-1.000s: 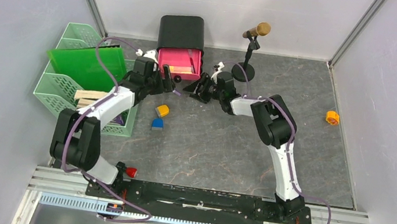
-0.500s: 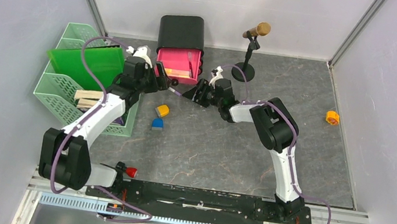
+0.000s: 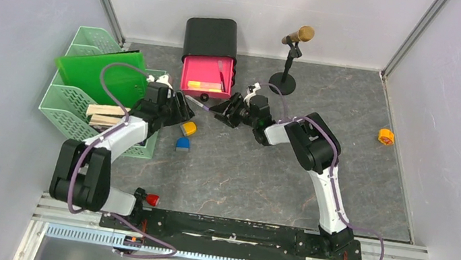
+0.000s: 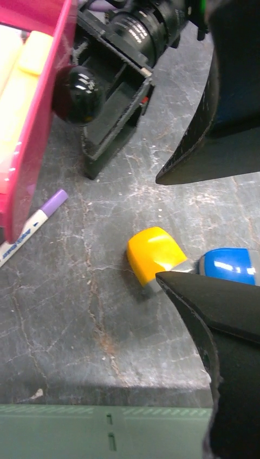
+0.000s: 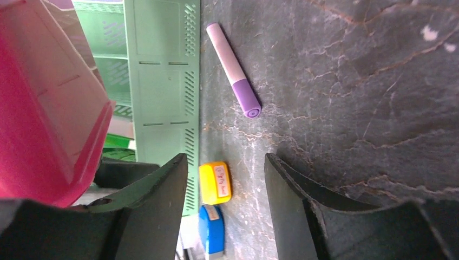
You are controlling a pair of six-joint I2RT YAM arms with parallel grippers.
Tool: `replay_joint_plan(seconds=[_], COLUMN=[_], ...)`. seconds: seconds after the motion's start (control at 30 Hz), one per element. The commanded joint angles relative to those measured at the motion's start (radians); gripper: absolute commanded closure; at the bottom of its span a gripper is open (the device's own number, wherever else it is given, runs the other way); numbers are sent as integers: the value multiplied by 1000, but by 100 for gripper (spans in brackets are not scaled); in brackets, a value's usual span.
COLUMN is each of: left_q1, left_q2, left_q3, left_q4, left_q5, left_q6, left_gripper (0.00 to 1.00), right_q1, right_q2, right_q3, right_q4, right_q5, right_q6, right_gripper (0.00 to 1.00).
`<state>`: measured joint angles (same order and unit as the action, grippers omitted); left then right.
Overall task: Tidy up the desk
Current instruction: Move the stationery to the center of the board.
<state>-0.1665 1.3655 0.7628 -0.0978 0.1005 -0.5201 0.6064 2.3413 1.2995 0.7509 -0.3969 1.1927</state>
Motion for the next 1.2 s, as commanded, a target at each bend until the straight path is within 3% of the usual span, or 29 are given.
replay_joint_plan(seconds=[0.0, 0.3, 0.57, 0.83, 1.17], left_q1=[19, 30, 31, 31, 31], left_q2=[75, 244, 277, 272, 373], left_q3=[1, 41, -9, -40, -9], left_q4=[160, 296, 409, 400, 457], left_q5=[36, 17, -26, -97, -123], left_q6=[-103, -268, -388, -425, -556], left_gripper=[34, 37, 38, 38, 46], right_q1=[-6, -14, -17, -20, -37], right_q2=[34, 30, 33, 48, 53], right_q3=[39, 103, 133, 165, 187], right_q4=[99, 137, 193, 229, 213], right_q5=[-49, -66, -76, -71, -74], right_q6=[183, 281, 366, 419, 419], right_gripper=[41, 41, 42, 42, 42])
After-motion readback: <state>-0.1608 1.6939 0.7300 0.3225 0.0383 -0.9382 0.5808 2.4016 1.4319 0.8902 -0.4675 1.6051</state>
